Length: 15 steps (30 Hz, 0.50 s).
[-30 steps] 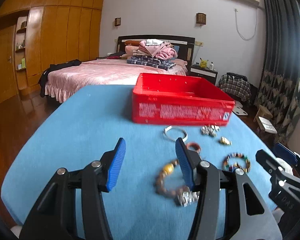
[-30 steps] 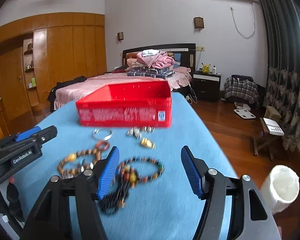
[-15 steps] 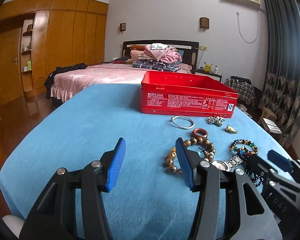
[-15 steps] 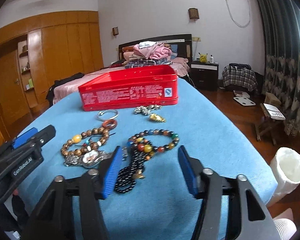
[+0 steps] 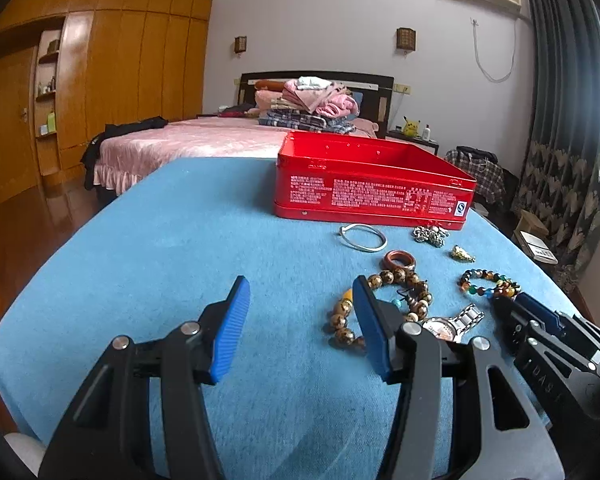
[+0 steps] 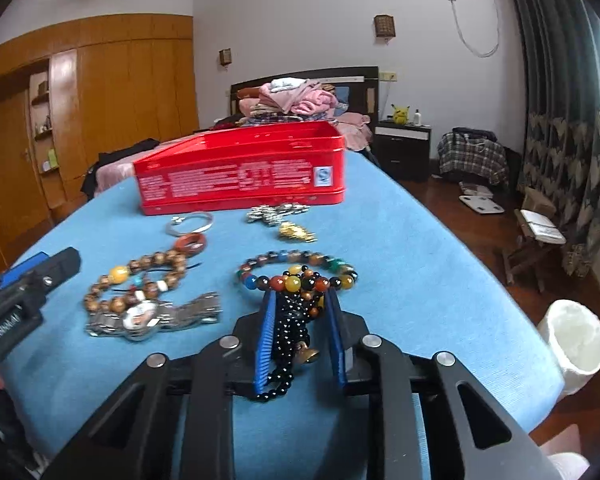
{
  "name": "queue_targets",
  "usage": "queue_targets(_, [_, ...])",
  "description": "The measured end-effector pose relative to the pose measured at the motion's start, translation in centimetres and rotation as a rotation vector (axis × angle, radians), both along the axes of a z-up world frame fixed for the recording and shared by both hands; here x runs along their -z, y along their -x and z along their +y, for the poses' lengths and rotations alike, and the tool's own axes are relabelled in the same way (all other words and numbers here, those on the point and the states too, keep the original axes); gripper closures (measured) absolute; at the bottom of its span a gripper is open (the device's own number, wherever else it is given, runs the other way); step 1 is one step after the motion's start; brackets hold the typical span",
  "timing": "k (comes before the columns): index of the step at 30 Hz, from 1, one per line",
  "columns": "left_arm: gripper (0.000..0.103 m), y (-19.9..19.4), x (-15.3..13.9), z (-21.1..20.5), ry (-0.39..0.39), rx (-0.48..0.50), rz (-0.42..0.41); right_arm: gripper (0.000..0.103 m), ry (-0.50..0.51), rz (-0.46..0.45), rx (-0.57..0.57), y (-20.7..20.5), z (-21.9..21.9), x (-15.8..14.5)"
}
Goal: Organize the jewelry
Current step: 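Grasp the black bead strand with the right tool while the left tool grasps the wooden bead bracelet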
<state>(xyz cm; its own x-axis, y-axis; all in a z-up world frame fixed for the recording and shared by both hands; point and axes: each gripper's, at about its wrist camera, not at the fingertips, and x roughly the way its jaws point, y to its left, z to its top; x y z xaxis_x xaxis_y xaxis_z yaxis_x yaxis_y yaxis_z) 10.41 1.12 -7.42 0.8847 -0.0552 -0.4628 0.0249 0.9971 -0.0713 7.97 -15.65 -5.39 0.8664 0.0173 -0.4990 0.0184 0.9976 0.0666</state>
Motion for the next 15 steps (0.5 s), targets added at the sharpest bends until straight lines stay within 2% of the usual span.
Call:
queue_targets(7, [0.054, -2.4, 0.5, 0.2, 0.018, 0.041, 0.092, 0.079, 0.010, -0.002, -0.026, 0.0, 0.0, 0.0])
queue_targets(11, [0.055, -2.6, 0.8, 0.0, 0.039, 0.070, 0.101, 0.079, 0.006, -0.003, -0.032, 0.0, 0.0, 0.1])
queue_targets(15, [0.055, -3.1, 1.3, -0.6, 0.027, 0.086, 0.127, 0.079, 0.001, -0.007, -0.033, 0.0, -0.1, 0.1])
